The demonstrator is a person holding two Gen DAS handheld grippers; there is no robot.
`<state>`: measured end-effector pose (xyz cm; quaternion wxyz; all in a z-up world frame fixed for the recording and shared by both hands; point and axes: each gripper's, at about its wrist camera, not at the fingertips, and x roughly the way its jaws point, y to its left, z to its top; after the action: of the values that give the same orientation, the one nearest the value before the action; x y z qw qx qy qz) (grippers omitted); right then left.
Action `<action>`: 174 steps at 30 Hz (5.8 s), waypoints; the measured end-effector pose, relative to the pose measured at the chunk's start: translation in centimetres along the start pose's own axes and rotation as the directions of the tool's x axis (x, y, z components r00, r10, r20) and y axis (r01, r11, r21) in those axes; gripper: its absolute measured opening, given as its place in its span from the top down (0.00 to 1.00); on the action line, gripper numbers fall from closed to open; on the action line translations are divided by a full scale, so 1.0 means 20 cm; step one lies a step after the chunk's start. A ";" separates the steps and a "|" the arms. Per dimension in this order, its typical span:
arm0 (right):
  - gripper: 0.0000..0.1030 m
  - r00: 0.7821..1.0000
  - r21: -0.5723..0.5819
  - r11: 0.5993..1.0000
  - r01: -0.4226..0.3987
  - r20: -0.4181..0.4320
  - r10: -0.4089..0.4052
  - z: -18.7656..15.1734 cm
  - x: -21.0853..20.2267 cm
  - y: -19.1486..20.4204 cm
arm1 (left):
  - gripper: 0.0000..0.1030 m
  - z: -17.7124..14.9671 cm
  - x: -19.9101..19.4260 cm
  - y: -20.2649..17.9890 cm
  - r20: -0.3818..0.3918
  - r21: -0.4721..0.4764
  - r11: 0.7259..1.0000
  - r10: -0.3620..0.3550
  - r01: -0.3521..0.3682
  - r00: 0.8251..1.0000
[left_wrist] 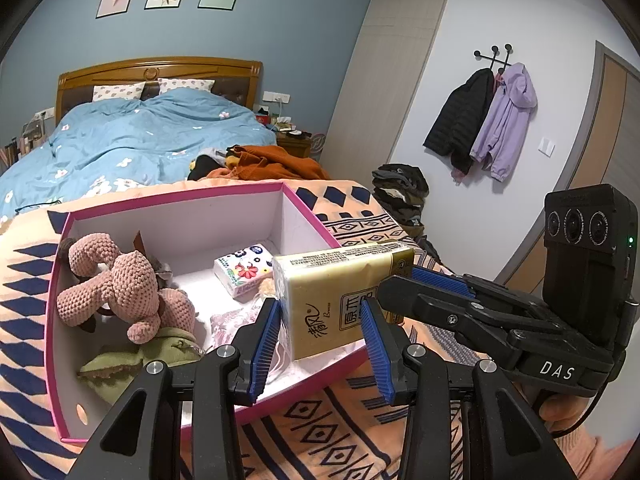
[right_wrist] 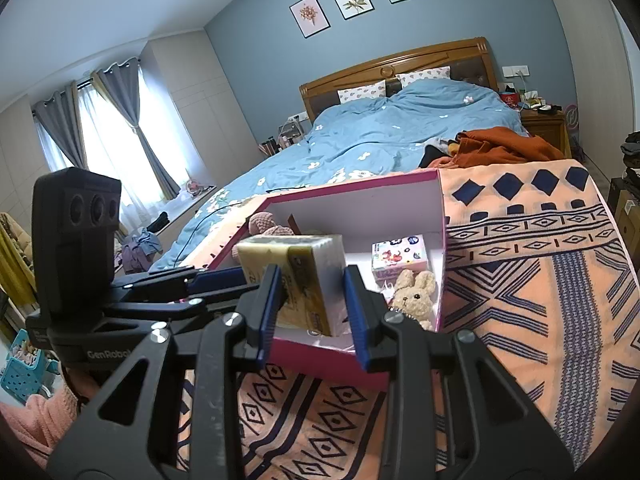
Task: Organize objects
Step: 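Hold the gold snack box steady above the magenta box's rim with the right gripper, then move the gold snack box over the magenta box's interior with the right gripper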
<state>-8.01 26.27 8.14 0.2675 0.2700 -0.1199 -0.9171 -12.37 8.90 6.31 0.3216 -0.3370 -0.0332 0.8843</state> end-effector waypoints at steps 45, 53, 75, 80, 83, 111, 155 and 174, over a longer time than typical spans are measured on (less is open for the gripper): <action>0.65 1.000 0.008 1.000 0.018 -0.005 -0.017 0.05 0.07 -0.07 | 0.59 0.07 0.09 0.02 -0.024 0.007 1.000 0.013 -0.013 1.000; 0.65 1.000 0.009 1.000 0.018 -0.008 -0.018 0.05 0.07 -0.07 | 0.59 0.08 0.12 0.04 -0.029 0.001 1.000 0.016 -0.016 0.999; 0.65 1.000 -0.003 1.000 0.020 -0.019 -0.020 0.09 0.13 -0.08 | 0.59 0.13 0.15 0.07 -0.037 -0.002 1.000 0.028 -0.028 0.999; 0.65 1.000 0.001 1.000 0.019 -0.020 -0.019 0.11 0.15 -0.09 | 0.59 0.16 0.16 0.06 -0.039 0.004 0.999 0.035 -0.035 0.999; 0.65 1.000 0.003 1.000 0.020 -0.020 -0.020 0.12 0.15 -0.10 | 0.59 0.17 0.17 0.06 -0.043 0.003 0.999 0.036 -0.036 0.998; 0.65 0.999 0.008 1.000 0.024 -0.044 -0.024 0.18 0.23 -0.15 | 0.59 0.22 0.24 0.11 -0.064 -0.020 0.999 0.048 -0.049 0.997; 0.65 0.997 0.024 0.999 0.024 -0.075 -0.022 0.21 0.32 -0.23 | 0.59 0.26 0.36 0.21 -0.095 -0.035 0.998 0.052 -0.056 0.994; 0.65 0.996 0.030 0.999 0.028 -0.086 -0.025 0.23 0.36 -0.26 | 0.59 0.28 0.42 0.23 -0.119 -0.054 0.997 0.054 -0.060 0.991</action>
<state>-17.84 26.95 6.95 0.2559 0.3146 -0.1193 -0.9062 -23.02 11.07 4.48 0.2878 -0.3981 -0.0298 0.8705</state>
